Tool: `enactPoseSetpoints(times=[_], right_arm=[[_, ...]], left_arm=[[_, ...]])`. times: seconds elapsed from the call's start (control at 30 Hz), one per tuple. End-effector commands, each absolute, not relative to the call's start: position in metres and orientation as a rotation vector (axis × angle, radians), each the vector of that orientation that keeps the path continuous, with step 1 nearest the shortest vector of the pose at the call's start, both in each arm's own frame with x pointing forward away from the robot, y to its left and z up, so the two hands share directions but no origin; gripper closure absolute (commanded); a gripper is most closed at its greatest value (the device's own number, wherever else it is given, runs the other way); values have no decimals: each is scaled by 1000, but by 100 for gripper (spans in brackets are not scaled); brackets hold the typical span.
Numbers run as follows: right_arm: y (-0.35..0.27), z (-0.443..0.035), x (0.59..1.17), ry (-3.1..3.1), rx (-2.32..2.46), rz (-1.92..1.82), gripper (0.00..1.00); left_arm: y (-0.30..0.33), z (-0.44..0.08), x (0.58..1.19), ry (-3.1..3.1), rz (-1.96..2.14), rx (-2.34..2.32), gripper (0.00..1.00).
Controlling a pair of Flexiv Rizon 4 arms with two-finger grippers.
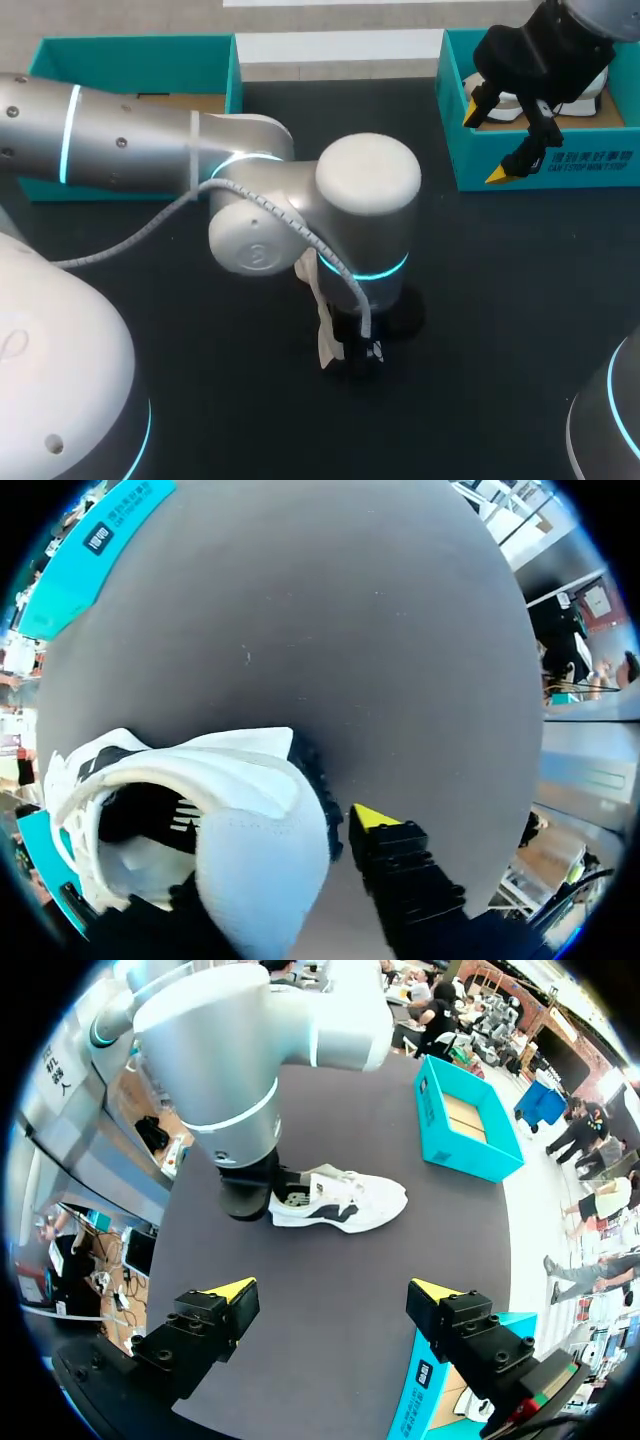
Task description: Take the shoe out of the shoebox, open the shoe tongue, remove and reinsert the insole, then place the shoe into the shoebox
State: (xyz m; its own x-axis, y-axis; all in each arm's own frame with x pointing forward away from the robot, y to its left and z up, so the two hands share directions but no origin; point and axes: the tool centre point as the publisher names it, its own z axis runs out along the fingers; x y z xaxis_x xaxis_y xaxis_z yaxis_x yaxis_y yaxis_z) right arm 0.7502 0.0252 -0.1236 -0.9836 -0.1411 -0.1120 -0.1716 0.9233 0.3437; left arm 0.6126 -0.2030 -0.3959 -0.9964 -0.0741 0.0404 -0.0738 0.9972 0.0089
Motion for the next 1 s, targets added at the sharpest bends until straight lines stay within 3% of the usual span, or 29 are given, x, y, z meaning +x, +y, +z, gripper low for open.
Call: enactPoseSetpoints(times=[0.03,0.27,1.0], right_arm=[[26,-124,753,3002,-244,544,0],[26,-124,753,3002,-244,544,0],[26,-124,753,3002,-244,544,0]], left_arm=[[-194,-395,619,-3036,10,107,100],[-183,-378,625,-2974,28,89,100],[-112,-170,680,-2969,52,-339,100]])
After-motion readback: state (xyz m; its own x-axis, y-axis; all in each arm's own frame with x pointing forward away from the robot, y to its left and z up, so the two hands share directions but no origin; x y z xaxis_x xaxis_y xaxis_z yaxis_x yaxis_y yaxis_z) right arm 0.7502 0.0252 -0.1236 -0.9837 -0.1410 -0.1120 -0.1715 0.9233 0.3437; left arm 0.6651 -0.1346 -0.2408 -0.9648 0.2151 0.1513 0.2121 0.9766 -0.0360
